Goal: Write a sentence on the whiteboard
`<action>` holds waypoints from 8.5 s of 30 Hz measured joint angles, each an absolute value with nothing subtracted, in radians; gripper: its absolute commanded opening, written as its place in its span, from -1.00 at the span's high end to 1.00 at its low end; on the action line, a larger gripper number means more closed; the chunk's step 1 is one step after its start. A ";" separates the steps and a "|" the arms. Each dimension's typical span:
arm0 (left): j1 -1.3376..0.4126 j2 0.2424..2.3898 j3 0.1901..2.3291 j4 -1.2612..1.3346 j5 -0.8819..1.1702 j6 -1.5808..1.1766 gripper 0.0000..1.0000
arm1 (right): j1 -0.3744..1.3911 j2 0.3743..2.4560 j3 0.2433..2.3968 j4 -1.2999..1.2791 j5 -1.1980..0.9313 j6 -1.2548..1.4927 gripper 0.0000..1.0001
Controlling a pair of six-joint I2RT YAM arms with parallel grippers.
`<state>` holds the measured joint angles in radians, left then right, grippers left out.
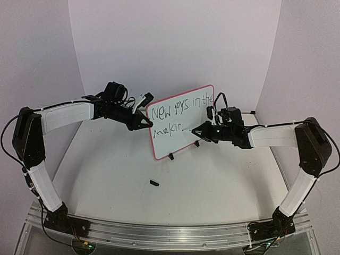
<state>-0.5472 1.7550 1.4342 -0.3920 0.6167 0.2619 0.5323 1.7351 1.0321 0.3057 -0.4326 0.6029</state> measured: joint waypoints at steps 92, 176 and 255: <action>-0.547 1.755 1.434 -0.392 0.615 0.253 1.00 | 0.508 1.763 1.106 0.295 -0.479 0.599 1.00; -0.547 1.755 1.434 -0.392 0.616 0.262 1.00 | 0.505 1.817 1.067 0.269 -0.446 0.588 1.00; -0.547 1.755 1.434 -0.392 0.617 0.262 1.00 | 0.504 1.741 1.073 0.221 -0.329 0.553 1.00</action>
<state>-0.5472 1.7554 1.4342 -0.3916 0.6167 0.2619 0.5045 1.7409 1.0727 0.2211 -0.3290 0.5533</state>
